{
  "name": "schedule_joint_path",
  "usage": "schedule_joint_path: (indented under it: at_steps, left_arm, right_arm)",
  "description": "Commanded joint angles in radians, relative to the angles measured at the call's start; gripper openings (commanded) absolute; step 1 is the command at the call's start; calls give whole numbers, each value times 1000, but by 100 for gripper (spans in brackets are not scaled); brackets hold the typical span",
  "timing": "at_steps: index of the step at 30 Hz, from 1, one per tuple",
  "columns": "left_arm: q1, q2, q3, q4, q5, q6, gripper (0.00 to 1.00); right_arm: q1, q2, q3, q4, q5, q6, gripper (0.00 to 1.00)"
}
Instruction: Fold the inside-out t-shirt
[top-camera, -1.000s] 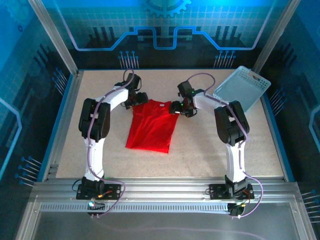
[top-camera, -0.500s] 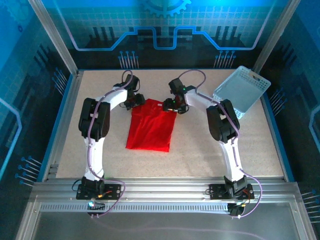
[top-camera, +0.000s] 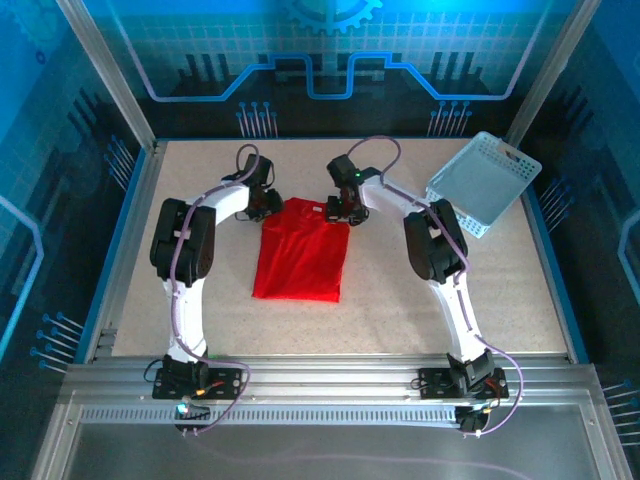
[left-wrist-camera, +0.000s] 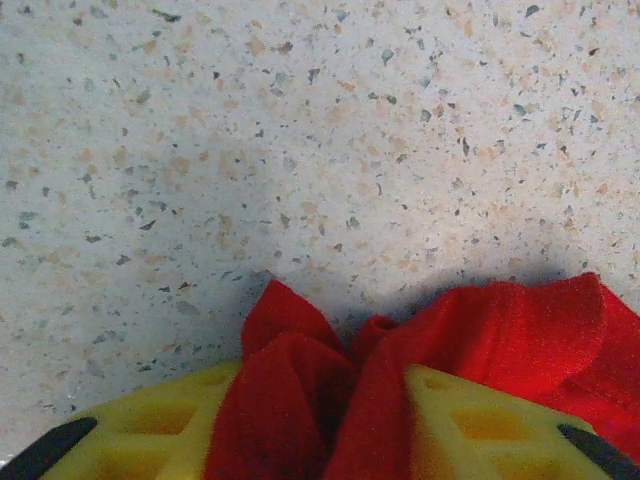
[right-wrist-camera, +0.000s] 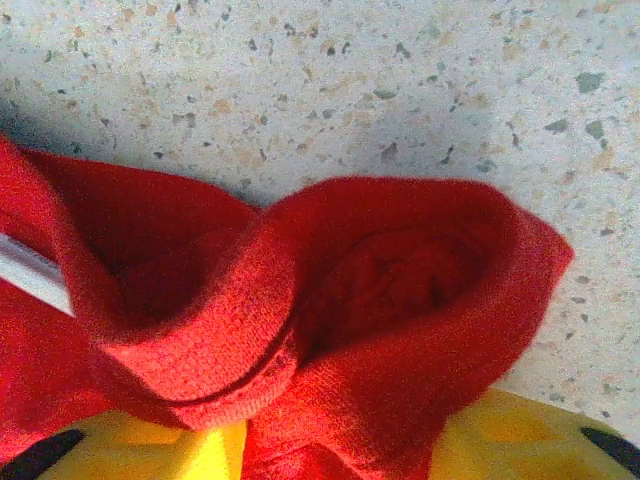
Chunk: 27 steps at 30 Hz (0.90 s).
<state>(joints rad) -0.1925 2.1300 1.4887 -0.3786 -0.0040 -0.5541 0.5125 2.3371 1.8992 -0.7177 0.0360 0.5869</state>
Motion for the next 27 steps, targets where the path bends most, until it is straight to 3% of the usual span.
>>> schedule_joint_path:
  at_steps: [1,10,13,20,27]
  left_arm:
    - [-35,38,-59,71,197,-38,36]
    - [4,-75,-186,213,245,-81,17]
    - [17,-117,-221,253,260,-98,12]
    - [44,-237,-306,303,234,-114,0]
    - [67,-343,-366,348,240,-135,0]
  right_arm:
    - [77,77,7,73,-123,8,39]
    - [45,-55,-116,203,-194,-7,9]
    - [41,-113,-152,212,-170,-15,3]
    - [25,-247,-241,213,-42,-35,0]
    - [11,-352,-316,250,-33,-64,0]
